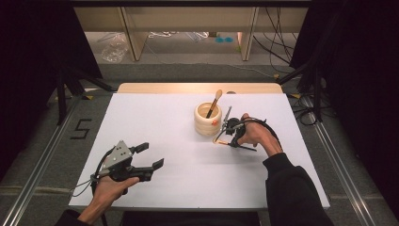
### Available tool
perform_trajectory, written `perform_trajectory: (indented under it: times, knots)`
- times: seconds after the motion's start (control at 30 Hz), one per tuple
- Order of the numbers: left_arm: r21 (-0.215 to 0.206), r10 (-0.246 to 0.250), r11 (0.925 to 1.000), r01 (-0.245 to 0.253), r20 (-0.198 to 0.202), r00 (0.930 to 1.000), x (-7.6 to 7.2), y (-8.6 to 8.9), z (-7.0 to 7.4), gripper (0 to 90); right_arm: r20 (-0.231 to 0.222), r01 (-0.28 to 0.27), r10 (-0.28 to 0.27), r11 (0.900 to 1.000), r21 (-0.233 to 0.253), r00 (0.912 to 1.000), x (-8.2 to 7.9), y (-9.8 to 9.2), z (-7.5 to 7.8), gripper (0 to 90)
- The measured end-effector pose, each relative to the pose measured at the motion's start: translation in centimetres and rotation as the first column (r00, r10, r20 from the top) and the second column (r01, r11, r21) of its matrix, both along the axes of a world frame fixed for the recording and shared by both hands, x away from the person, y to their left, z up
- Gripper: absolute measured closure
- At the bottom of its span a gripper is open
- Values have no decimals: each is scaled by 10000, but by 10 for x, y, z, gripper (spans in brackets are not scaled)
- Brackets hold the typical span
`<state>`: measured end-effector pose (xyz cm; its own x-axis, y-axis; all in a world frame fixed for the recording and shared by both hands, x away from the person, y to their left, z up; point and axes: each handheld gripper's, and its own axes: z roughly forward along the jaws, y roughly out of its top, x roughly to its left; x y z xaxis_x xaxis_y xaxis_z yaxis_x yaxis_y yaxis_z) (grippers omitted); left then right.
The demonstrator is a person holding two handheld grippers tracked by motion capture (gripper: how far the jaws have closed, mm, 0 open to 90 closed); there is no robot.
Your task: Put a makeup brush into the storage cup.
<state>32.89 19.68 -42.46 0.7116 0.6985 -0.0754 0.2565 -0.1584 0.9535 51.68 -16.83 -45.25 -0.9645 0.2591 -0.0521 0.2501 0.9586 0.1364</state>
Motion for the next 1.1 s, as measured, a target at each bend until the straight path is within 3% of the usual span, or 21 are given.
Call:
perform_trajectory:
  times: [0.63,0.93,1.03,1.1]
  knots:
    - [-22,49,10000,-49,58,10000,0,1,1,207,39,173,-173,9998,-66,9998,-2,0,2,834]
    - [-67,89,9999,-89,2,10000,0,1,0,207,303,213,-228,9985,505,9993,-5,-5,15,834]
    - [-84,88,9999,-88,-15,10000,0,0,0,207,236,521,-547,9937,994,9982,-9,-6,21,834]
    - [-65,86,9999,-86,8,10000,0,1,0,206,262,410,-450,9897,1371,9986,-9,-8,25,834]
